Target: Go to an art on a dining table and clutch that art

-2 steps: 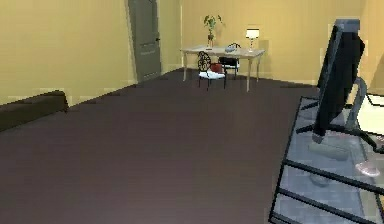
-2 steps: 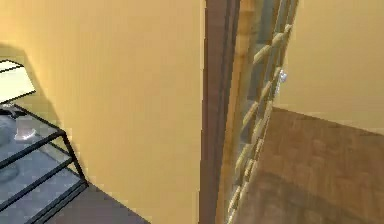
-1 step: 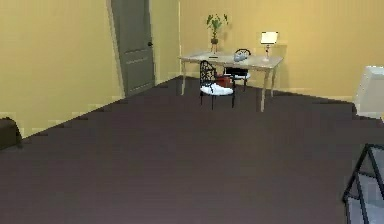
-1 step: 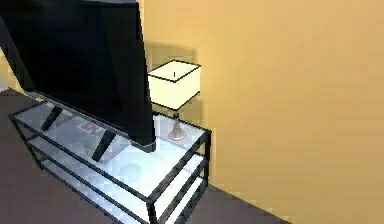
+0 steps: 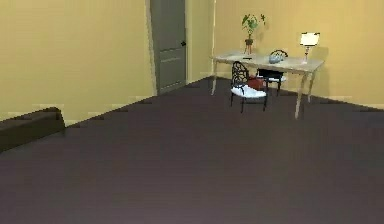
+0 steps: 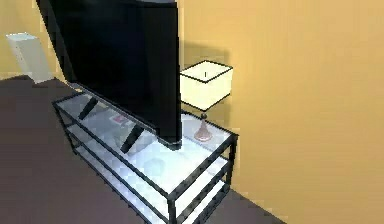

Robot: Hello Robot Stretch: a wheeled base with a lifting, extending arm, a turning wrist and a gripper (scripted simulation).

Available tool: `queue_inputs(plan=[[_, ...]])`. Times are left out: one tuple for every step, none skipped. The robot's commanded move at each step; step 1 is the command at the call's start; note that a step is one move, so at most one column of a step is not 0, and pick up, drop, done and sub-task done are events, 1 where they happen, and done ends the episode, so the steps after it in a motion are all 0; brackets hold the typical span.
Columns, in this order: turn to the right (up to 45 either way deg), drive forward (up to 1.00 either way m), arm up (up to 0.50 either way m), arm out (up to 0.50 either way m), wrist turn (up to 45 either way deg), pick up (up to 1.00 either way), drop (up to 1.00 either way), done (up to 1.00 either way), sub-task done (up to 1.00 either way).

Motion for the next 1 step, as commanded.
queue_inputs(plan=[[0.0, 0.15, 0.00, 0.00, 0.0, 0.00, 0.00, 0.00, 0.00]])
